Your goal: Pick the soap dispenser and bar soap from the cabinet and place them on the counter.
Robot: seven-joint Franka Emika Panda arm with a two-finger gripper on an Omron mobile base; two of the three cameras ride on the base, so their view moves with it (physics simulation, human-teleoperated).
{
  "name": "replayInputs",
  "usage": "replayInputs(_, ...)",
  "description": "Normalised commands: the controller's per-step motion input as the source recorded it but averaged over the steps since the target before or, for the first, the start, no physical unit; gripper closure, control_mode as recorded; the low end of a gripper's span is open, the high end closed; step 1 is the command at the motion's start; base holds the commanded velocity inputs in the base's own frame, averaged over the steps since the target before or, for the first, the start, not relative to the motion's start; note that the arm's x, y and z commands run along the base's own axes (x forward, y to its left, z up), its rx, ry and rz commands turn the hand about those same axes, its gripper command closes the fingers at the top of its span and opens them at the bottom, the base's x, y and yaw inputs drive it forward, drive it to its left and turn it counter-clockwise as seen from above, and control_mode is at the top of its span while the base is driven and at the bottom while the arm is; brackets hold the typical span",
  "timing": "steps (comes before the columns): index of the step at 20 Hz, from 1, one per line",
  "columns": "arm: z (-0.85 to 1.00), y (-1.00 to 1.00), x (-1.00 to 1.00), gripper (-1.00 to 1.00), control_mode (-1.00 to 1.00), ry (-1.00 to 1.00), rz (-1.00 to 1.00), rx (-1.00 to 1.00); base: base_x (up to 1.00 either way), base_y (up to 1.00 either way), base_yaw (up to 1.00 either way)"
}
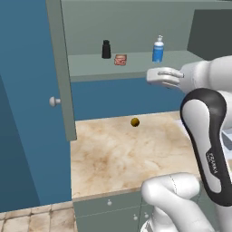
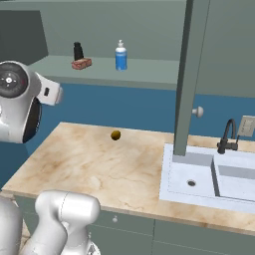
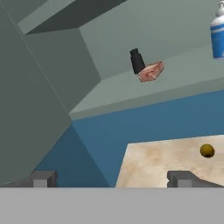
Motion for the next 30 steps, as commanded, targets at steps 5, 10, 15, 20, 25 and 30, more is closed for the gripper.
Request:
replayInputs(5,0.00,-0.24,-0.01,-1.00,-1.00,0.01,-0.14,0.01,0.00,0.00,0.00)
replayInputs(10,0.00,0.00,0.05,-1.00,-1.00,-0.12,0.00,-0.19,0.00,0.00,0.00)
replayInputs(15,0.00,-0.12,0.00,-1.00,-1.00,-0.16,0.00,-0.25,0.00,0.00,0.00)
replayInputs(20,0.01,-0.27,0.00,-1.00,-1.00,-0.02,-0.03,-0.23,0.00,0.00,0.00)
replayInputs(25,0.01,-0.33,0.00,-1.00,-1.00,0.00,-0.08,-0.19,0.00,0.00,0.00)
replayInputs(30,0.00,-0.29,0.01,-1.00,-1.00,0.00,-0.09,-0.10,0.00,0.00,0.00)
